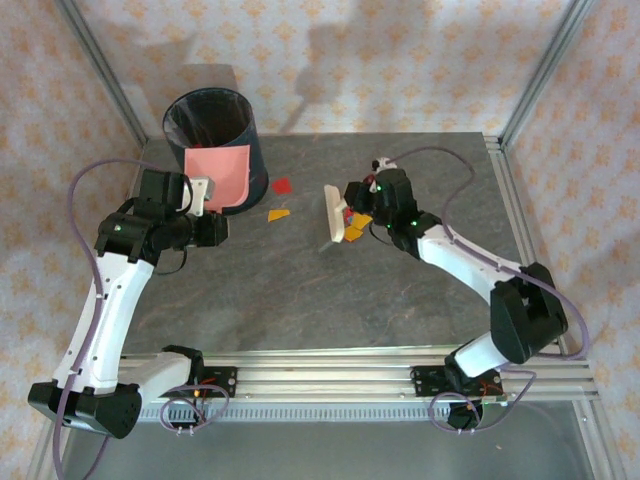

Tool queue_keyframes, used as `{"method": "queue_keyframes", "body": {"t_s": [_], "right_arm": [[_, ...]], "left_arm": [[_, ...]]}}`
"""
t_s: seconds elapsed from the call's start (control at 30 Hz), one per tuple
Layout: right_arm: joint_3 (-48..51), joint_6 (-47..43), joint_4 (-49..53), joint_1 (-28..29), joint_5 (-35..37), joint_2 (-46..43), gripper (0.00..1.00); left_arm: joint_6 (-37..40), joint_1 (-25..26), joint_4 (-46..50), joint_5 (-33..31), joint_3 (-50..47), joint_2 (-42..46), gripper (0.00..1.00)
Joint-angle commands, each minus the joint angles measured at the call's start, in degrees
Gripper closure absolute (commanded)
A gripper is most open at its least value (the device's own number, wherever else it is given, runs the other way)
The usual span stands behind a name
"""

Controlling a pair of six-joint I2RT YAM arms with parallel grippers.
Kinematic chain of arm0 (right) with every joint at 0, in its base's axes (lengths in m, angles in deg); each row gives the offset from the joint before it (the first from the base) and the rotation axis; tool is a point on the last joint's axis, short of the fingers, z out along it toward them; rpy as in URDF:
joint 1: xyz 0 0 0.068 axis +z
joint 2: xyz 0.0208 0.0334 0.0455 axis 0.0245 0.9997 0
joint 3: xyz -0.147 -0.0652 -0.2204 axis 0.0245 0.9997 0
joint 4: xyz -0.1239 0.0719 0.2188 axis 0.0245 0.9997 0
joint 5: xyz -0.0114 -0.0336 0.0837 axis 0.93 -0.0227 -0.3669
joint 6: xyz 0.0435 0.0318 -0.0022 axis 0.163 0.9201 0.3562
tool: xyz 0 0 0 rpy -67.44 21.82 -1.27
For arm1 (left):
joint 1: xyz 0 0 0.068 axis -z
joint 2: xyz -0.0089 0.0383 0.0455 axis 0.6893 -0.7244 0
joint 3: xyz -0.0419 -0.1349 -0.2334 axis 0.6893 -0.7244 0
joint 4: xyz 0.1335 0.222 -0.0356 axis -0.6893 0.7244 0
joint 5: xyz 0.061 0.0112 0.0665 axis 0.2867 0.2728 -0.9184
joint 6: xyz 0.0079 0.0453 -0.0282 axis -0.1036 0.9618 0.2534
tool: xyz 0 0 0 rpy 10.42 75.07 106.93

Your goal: Sweep away the paper scraps from the table

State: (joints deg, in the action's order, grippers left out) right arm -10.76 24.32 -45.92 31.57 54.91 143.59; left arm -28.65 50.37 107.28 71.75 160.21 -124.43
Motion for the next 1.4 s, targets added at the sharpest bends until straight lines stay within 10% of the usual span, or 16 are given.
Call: {"method": "queue_keyframes", "body": {"t_s": [0.0,0.8,1.37], "right_arm": [[-5.63,6.36,-8.37,-0.2,-4.15,5.62,1.0],[-31.92,18.65,-11.9,-0.03,-3.45,39.58,1.0],[-15.5,3.92,0.48,-0.11,9.15,24.25,1.0]], "left_arm": [[0.53,0.43,-1.67,-1.98,-1.13,0.85,1.0],[1.67,0.43,-1.05,-2.75,-3.01,1.29,1.0],[1.81,1.53,-1.27,-0.34,-4.27,0.68,1.0]]}}
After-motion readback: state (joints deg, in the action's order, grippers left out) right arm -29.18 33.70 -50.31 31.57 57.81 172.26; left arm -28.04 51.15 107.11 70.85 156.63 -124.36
